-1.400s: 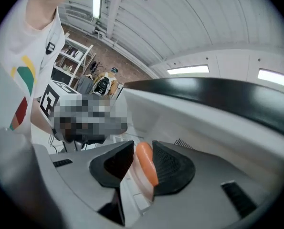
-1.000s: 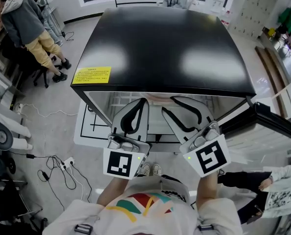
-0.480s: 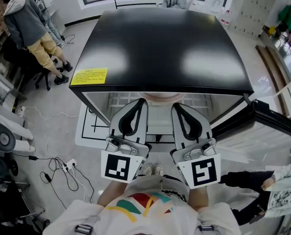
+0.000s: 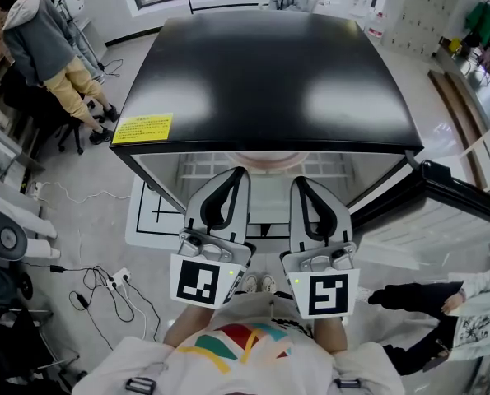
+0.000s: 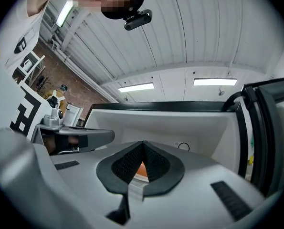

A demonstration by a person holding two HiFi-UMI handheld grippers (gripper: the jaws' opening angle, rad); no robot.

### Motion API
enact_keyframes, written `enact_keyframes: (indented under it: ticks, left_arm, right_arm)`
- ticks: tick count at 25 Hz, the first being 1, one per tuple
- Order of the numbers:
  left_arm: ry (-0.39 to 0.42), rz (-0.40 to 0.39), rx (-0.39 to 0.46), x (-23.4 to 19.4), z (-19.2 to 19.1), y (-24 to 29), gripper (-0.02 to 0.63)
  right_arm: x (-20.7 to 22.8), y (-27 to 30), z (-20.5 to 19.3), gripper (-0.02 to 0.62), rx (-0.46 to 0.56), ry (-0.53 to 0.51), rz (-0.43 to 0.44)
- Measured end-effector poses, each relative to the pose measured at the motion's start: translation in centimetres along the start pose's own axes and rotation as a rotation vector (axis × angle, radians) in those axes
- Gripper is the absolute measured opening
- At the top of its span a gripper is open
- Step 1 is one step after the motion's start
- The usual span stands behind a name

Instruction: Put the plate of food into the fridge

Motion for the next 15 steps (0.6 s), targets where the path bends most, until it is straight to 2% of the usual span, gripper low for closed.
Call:
enact_keyframes:
  ticks: [3,9,15]
  left_arm:
    - [0.01,-0.01,-0.009,0.2,-0.4,0.0,0.006]
    - [0.016,-0.009,-0.036,0.3,-1.0,-0.2,0.006]
    - [0.019,0.01,-0.033,0.1,-0.8,-0.3,0.006]
  right_arm:
    - [0.2,-0.3,-0.4,0.0,-0.016,-0.006,-0.034]
    - [0.3,-0.7,-1.0,0.0,-0.04,0.027,-0.014]
    - [0.2,-0.9,-1.7,0.0,-0.063,0.0,-0.003]
Point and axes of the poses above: the fingertips, and each gripper's own axes: y forward along the fingers, x to its right, z out of its top, the point moved 5 cm from there along -y, backward along the fingers, and after that the axes turned 9 degrees about -z, right-handed, at the moved point
